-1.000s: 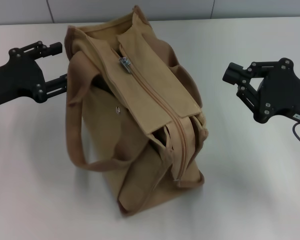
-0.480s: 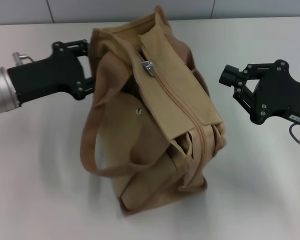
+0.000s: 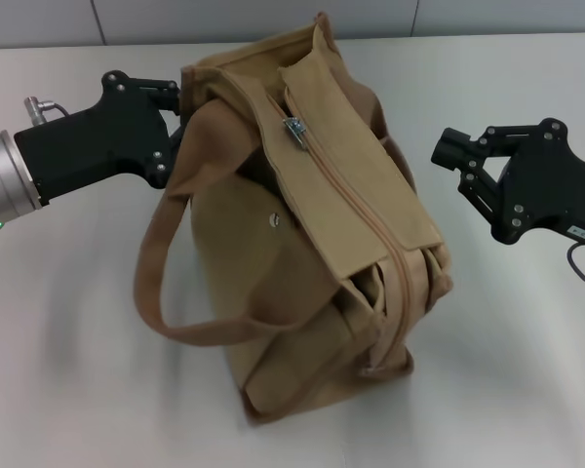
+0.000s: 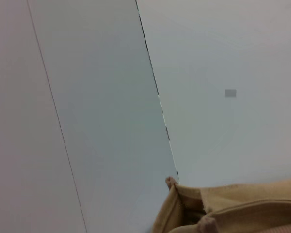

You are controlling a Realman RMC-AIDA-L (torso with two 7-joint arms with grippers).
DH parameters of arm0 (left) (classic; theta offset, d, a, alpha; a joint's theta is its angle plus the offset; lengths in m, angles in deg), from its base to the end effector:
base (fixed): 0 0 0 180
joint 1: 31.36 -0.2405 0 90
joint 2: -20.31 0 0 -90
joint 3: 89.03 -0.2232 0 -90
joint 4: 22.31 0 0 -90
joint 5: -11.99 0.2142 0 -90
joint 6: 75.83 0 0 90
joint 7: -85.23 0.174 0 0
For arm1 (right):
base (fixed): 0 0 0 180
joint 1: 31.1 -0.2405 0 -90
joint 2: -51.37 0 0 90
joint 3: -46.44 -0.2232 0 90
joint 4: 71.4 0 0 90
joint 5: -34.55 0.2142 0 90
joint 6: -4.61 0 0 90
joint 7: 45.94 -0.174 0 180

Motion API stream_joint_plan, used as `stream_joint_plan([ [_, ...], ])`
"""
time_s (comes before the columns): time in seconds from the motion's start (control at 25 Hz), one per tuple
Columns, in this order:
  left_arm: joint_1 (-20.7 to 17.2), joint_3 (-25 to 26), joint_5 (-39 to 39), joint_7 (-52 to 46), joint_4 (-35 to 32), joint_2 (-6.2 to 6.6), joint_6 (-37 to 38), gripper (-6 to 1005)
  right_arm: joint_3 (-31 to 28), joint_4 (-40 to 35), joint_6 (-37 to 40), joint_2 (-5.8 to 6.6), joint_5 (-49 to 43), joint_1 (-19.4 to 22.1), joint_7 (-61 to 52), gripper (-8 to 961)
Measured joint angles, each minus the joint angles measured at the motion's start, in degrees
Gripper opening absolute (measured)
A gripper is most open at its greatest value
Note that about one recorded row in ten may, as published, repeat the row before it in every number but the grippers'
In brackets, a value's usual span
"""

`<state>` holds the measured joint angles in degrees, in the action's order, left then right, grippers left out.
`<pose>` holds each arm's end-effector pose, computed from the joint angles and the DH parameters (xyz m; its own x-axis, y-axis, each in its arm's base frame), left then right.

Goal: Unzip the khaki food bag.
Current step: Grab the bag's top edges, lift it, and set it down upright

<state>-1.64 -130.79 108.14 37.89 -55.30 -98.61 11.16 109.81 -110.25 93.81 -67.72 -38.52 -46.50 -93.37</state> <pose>-0.2058 0.3471 0.0056 0.8108 -0.1795 0.5572 0.1491 -0.8572 -0.4930 0.2091 0.2976 0.0041 0.7105 0.1739 -0.6818 -0.2277 -0.8600 -0.4566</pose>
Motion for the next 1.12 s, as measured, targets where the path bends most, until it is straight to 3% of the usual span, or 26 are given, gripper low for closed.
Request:
stream_joint_plan([
  [0.4,-2.3,-0.9,-9.3,3.2,-0.2,-0.07,4.5,32,-4.3,0.3,1.5,-0.32,1.6,-0.2,-0.4,182],
  [0.68,-2.2,-2.9,-11.1,4.9,-1.1,-0.09,7.0,37,-4.7,2.9,5.0,-0.13,8.1,-2.9,-3.3,210],
  [1.12,-1.8,-4.5,-12.1,6.8,-0.8,-0.19,6.4,44,-3.7,0.8,2.9,-0.20,-4.9,-9.2,-17.3,346],
])
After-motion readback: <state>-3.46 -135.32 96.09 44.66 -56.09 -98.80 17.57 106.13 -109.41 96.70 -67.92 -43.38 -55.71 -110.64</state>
